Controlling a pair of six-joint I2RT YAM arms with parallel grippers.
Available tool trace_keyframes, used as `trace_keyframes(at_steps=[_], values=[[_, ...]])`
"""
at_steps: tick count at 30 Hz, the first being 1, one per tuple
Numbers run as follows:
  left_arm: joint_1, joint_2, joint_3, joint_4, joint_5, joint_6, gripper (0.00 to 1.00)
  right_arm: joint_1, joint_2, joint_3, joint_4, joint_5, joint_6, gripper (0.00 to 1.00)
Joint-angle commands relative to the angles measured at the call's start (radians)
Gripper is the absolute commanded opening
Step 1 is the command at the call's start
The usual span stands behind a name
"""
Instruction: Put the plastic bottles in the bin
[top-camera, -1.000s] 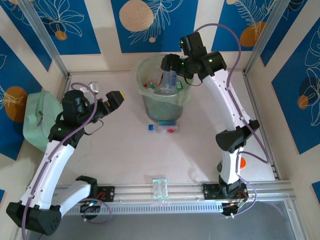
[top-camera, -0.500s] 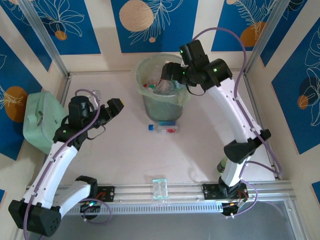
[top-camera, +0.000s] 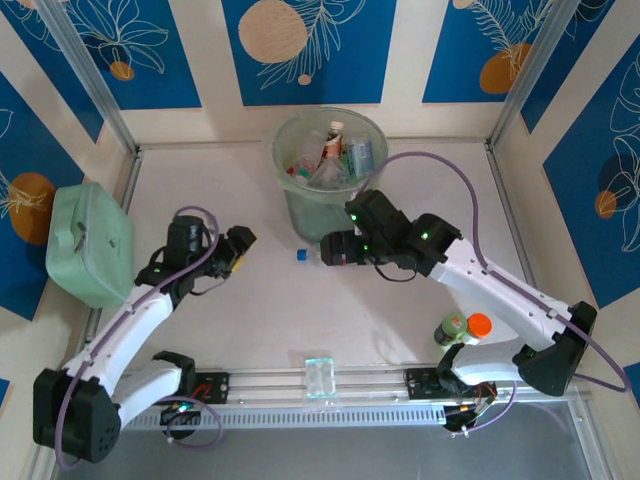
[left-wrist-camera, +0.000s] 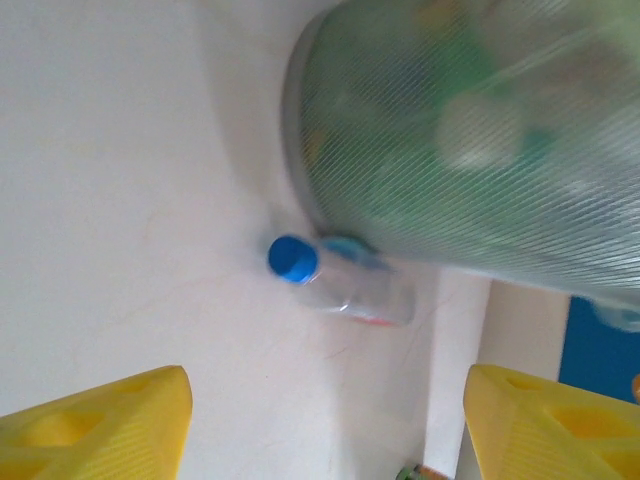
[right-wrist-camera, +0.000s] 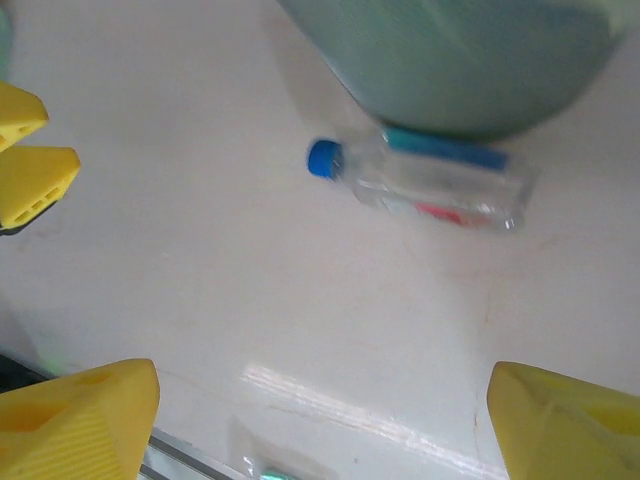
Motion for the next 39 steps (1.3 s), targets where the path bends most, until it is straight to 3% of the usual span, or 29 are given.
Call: trace_keyframes(at_steps=[1, 7, 16, 27, 33, 39], values=[[-0.068, 0.045, -0.045, 0.131, -0.042, -0.130, 0.69, 0.002, -0.065, -0.058, 0.061, -0.018, 0.081, 0.86], [-0.127, 0.201, -0.100, 0.330, -0.083, -0.280, 0.64, -0.060, -0.101, -0.175, 0.101, -0.043, 0.194, 0.85], [-0.159, 0.431, -0.060, 0.456, -0.056, -0.350, 0.61, -0.289, -0.178, -0.431, 0.363, -0.304, 0.344, 0.84], [-0.225, 0.674, 0.031, 0.652, -0.053, -0.528, 0.55, -0.298, -0.212, -0.430, 0.320, -0.301, 0.311, 0.83], [-0.249, 0.696, 0.059, 0.626, -0.078, -0.535, 0.58, -0.289, -0.206, -0.426, 0.322, -0.300, 0.308, 0.82], [-0.272, 0.727, 0.066, 0.625, -0.083, -0.561, 0.55, -0.284, -0.190, -0.415, 0.319, -0.297, 0.300, 0.82]])
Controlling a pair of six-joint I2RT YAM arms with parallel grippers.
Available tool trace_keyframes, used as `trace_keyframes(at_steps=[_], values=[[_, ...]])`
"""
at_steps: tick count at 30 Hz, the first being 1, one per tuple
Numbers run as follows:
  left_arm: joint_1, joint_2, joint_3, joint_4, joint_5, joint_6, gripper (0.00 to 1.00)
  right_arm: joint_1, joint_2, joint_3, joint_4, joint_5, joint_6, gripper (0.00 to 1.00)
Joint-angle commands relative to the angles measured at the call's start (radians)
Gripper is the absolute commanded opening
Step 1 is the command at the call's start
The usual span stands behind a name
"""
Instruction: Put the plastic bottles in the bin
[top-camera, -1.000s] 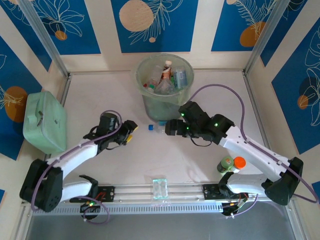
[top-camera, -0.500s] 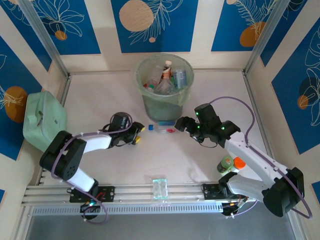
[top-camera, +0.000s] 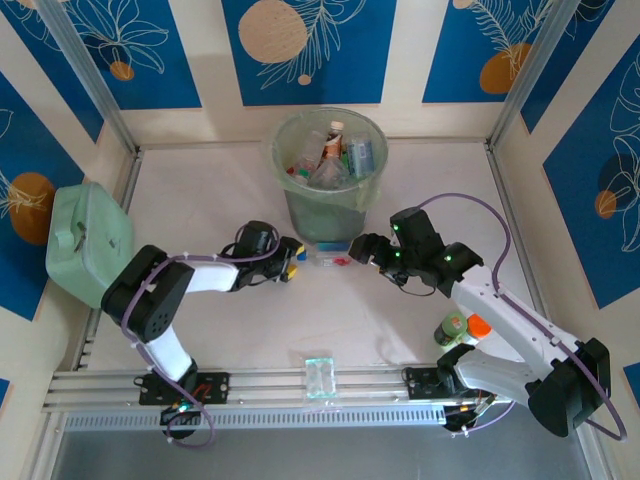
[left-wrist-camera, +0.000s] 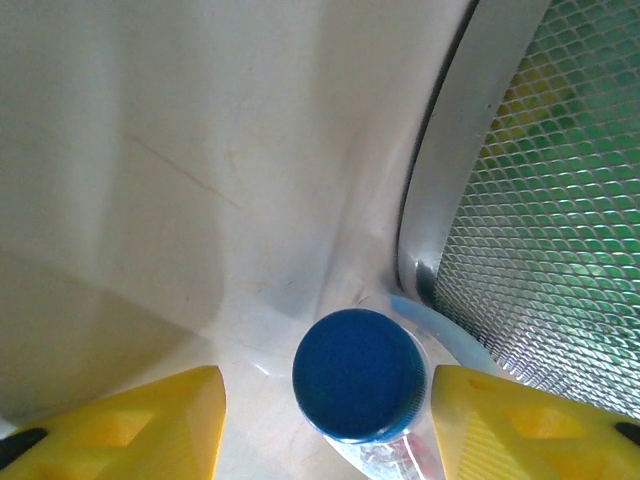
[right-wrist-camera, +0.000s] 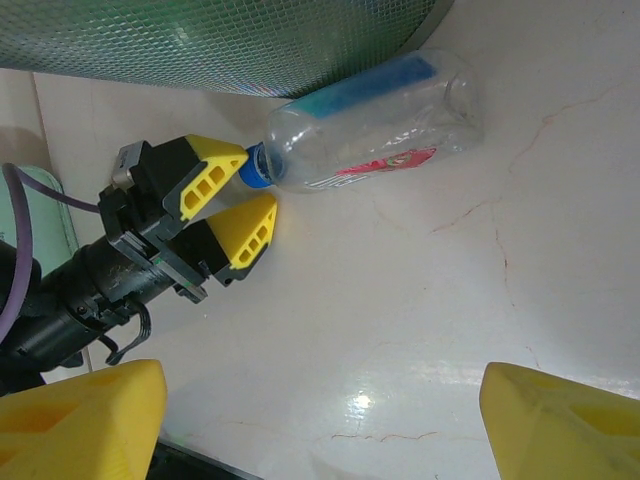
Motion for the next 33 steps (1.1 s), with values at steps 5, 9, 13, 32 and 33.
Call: trace_keyframes(at_steps=[5, 9, 13, 32, 33], values=[[-0.028, 0.069, 0.043, 0.032, -0.018, -0.045, 0.54, 0.017, 0.013, 0.029, -0.006, -0.012, -0.016, 0.82], [-0.029, 0.090, 0.060, 0.041, -0.020, -0.052, 0.50, 0.024, 0.011, 0.032, -0.021, -0.001, -0.021, 0.82], [-0.029, 0.096, 0.067, 0.039, -0.021, -0.054, 0.43, 0.025, 0.004, 0.027, -0.026, 0.001, -0.021, 0.82], [-0.028, -0.198, 0.199, -0.535, 0.022, 0.449, 0.18, 0.014, -0.055, 0.194, -0.127, -0.028, -0.190, 0.83], [-0.027, -0.237, 0.217, -0.596, 0.019, 0.513, 0.18, 0.010, -0.044, 0.221, -0.137, -0.055, -0.217, 0.85]])
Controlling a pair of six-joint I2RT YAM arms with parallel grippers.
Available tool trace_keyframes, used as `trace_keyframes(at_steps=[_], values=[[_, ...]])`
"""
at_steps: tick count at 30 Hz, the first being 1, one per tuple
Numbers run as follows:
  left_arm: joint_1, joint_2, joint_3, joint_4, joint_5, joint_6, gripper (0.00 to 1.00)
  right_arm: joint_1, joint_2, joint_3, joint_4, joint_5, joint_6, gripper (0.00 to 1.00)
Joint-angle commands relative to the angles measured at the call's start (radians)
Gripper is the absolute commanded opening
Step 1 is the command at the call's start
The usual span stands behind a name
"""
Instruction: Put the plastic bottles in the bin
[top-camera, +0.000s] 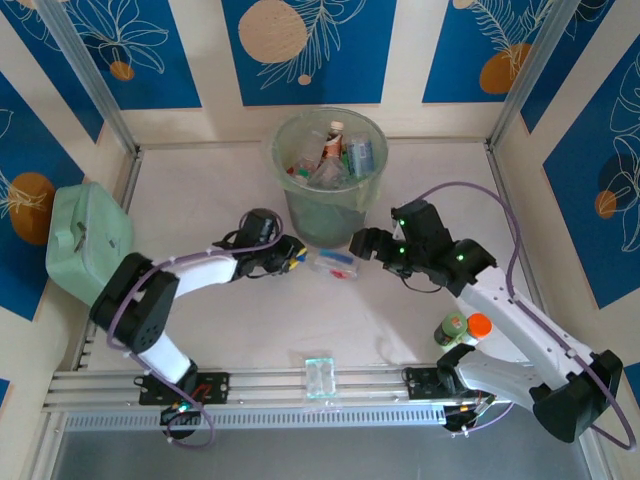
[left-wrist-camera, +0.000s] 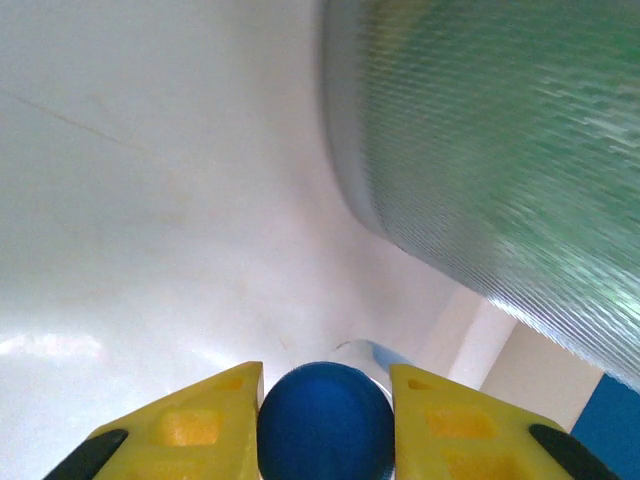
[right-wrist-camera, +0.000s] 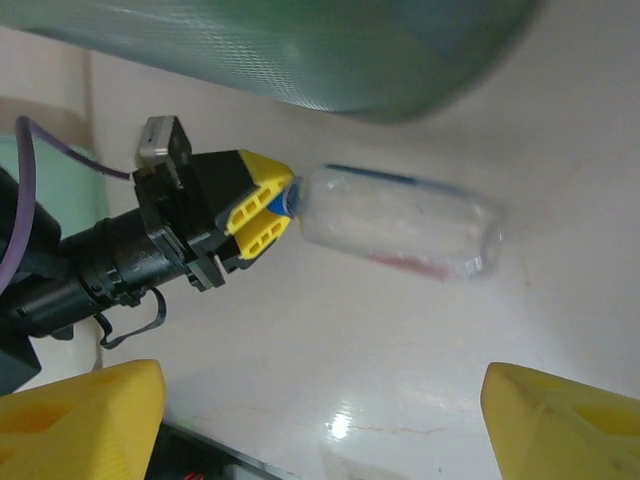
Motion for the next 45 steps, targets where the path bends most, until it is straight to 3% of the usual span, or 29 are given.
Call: trace_keyframes(at_steps=[1, 5, 8, 13, 17, 22, 26, 30, 33, 40, 41, 42, 43, 44, 45], values=[[-0.007, -0.142, 0.079, -0.283, 0.016, 0.298, 0.18, -0.013, 0.009, 0.100, -0.052, -0.090, -0.128, 0.87], [0.012, -0.288, 0.124, -0.371, 0.104, 0.483, 0.19, -0.002, 0.059, 0.214, -0.083, -0.208, -0.208, 0.94], [0.018, -0.365, 0.180, -0.392, 0.225, 0.611, 0.19, 0.036, 0.107, 0.312, -0.140, -0.219, -0.281, 1.00], [0.038, -0.406, 0.301, -0.488, 0.360, 0.770, 0.18, 0.069, 0.159, 0.417, -0.205, -0.217, -0.366, 0.99], [0.091, -0.404, 0.334, -0.451, 0.449, 0.764, 0.16, 0.091, 0.193, 0.465, -0.225, -0.280, -0.403, 0.99], [0.133, -0.398, 0.305, -0.212, 0.586, 0.626, 0.16, 0.146, 0.232, 0.485, -0.231, -0.304, -0.413, 0.99], [0.132, -0.385, 0.273, -0.027, 0.662, 0.516, 0.16, 0.174, 0.255, 0.474, -0.231, -0.245, -0.409, 0.99], [0.135, -0.384, 0.271, -0.050, 0.662, 0.533, 0.15, 0.180, 0.261, 0.463, -0.203, -0.264, -0.395, 1.00], [0.135, -0.379, 0.271, -0.065, 0.658, 0.538, 0.14, 0.184, 0.259, 0.463, -0.190, -0.261, -0.387, 0.91], [0.141, -0.370, 0.280, -0.059, 0.591, 0.508, 0.14, 0.185, 0.253, 0.480, -0.182, -0.253, -0.375, 0.58], [0.142, -0.369, 0.284, -0.060, 0.568, 0.498, 0.16, 0.186, 0.253, 0.484, -0.181, -0.246, -0.372, 0.56], [0.141, -0.368, 0.287, -0.067, 0.540, 0.489, 0.29, 0.187, 0.251, 0.486, -0.178, -0.234, -0.368, 0.55], [0.144, -0.371, 0.291, -0.078, 0.505, 0.483, 0.52, 0.186, 0.250, 0.491, -0.172, -0.221, -0.364, 0.55], [0.145, -0.380, 0.292, -0.090, 0.469, 0.484, 0.69, 0.185, 0.250, 0.498, -0.169, -0.208, -0.360, 0.54], [0.148, -0.400, 0.288, -0.098, 0.419, 0.487, 0.94, 0.179, 0.254, 0.517, -0.169, -0.190, -0.355, 0.53]])
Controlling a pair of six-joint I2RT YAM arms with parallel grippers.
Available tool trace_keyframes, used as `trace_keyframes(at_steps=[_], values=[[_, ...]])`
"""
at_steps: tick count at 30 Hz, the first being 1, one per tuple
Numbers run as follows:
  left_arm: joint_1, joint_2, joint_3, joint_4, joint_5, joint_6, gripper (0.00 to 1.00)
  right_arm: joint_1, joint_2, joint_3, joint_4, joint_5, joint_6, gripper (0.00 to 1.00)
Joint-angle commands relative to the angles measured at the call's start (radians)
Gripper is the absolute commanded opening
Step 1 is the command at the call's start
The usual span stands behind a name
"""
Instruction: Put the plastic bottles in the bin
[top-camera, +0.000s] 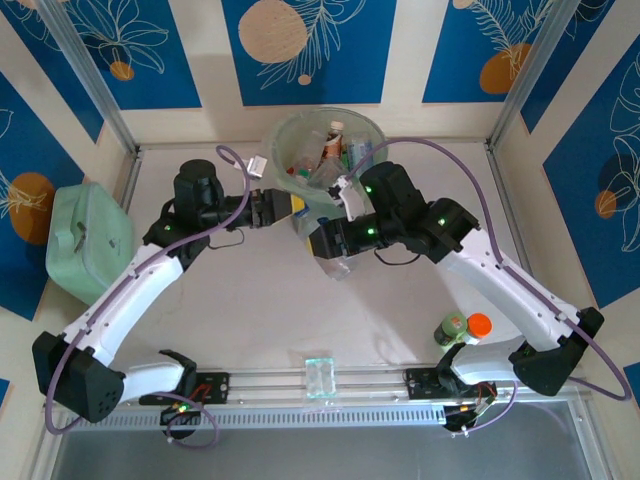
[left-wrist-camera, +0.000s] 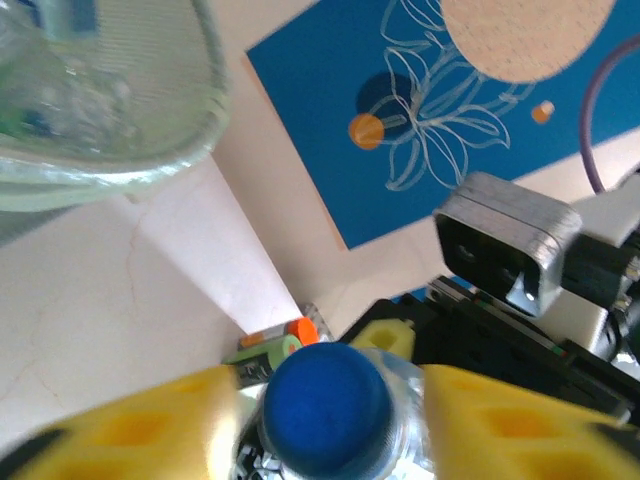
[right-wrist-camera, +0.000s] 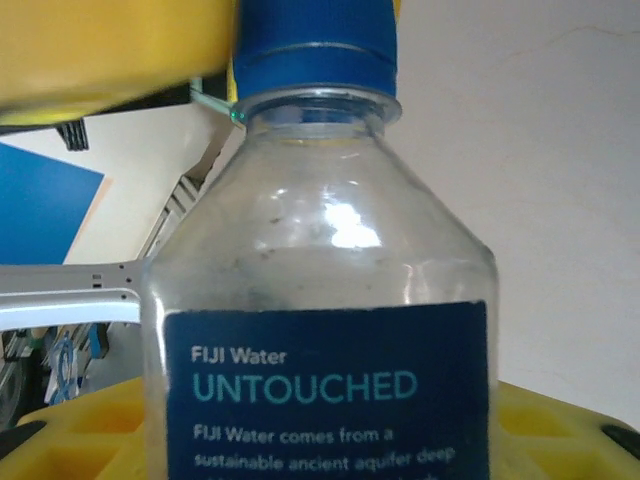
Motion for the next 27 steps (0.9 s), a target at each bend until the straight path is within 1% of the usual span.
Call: trace_keyframes(at_steps=[1, 3, 5, 7, 10, 14, 15, 16, 18, 20, 23, 27], values=[[0.023, -0.058, 0.007, -0.009, -0.171, -0.009, 1.00, -0.017, -0.004, 0.075, -0.014, 0.065, 0.027, 0.53], [0.046, -0.112, 0.011, -0.046, -0.265, 0.000, 1.00, -0.043, 0.011, 0.132, -0.024, 0.105, 0.037, 0.52], [0.067, -0.174, 0.031, -0.140, -0.416, 0.027, 1.00, -0.077, 0.029, 0.189, -0.027, 0.159, 0.059, 0.52], [0.081, -0.237, 0.054, -0.239, -0.571, 0.064, 1.00, -0.126, 0.062, 0.257, -0.027, 0.183, 0.086, 0.52], [0.083, -0.297, 0.062, -0.320, -0.684, 0.115, 1.00, -0.174, 0.129, 0.364, -0.034, 0.241, 0.117, 0.52], [0.083, -0.315, 0.049, -0.421, -0.705, 0.145, 1.00, -0.220, 0.248, 0.510, -0.082, 0.321, 0.171, 0.52], [0.084, -0.316, 0.039, -0.444, -0.704, 0.148, 1.00, -0.233, 0.279, 0.540, -0.092, 0.323, 0.188, 0.52], [0.083, -0.320, 0.026, -0.457, -0.701, 0.148, 1.00, -0.242, 0.304, 0.563, -0.087, 0.321, 0.198, 0.52], [0.084, -0.334, -0.010, -0.464, -0.702, 0.140, 1.00, -0.246, 0.346, 0.600, -0.089, 0.357, 0.212, 0.52], [0.082, -0.347, -0.042, -0.457, -0.702, 0.130, 1.00, -0.250, 0.401, 0.651, -0.103, 0.381, 0.205, 0.52], [0.083, -0.348, -0.059, -0.452, -0.697, 0.127, 0.99, -0.269, 0.499, 0.772, -0.190, 0.401, 0.190, 0.52], [0.084, -0.349, -0.068, -0.450, -0.697, 0.134, 0.98, -0.278, 0.588, 0.866, -0.243, 0.436, 0.116, 0.53]])
